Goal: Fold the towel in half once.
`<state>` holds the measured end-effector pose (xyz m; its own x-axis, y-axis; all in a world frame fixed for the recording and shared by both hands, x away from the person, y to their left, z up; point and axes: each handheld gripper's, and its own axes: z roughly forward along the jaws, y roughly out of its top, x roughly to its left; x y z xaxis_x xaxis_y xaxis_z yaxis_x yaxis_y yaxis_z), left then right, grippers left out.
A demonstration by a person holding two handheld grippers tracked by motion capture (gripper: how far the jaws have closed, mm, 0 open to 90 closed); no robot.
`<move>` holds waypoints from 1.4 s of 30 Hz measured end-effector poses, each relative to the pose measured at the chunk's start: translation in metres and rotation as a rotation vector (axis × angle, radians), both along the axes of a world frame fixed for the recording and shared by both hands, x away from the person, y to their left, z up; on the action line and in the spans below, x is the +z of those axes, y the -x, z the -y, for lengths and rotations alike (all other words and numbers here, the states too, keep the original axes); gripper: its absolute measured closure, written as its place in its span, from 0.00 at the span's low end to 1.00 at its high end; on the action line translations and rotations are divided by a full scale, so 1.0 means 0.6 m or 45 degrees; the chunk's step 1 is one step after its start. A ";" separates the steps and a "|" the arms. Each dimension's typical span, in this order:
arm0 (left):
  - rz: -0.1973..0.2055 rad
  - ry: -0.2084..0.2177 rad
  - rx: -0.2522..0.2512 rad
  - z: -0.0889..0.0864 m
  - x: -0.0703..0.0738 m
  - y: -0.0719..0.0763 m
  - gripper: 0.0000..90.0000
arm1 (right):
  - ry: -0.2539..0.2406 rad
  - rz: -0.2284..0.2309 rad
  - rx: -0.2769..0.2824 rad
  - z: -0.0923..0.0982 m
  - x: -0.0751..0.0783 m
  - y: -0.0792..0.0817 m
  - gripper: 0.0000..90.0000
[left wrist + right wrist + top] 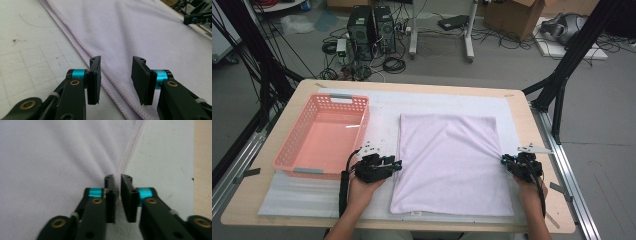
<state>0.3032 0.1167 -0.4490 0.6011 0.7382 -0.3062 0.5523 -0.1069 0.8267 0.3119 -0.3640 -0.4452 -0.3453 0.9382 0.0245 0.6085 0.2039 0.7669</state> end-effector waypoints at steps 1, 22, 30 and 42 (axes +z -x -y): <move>-0.007 -0.005 0.006 0.000 0.000 -0.003 0.68 | -0.026 0.004 -0.001 0.001 0.002 0.002 0.84; 0.018 -0.291 0.129 0.056 0.002 -0.059 0.95 | -0.086 0.030 0.050 0.002 0.009 0.014 0.80; -0.060 -0.214 0.212 0.027 -0.001 -0.060 0.75 | -0.102 0.016 0.024 0.012 0.008 0.019 0.75; -0.117 -0.049 0.068 0.002 -0.008 0.003 0.58 | -0.156 -0.040 0.096 0.023 0.014 0.071 0.70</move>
<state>0.3017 0.1153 -0.4537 0.5313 0.7808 -0.3288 0.6312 -0.1060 0.7683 0.2691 -0.3779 -0.4368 -0.4121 0.8989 0.1490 0.6193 0.1564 0.7694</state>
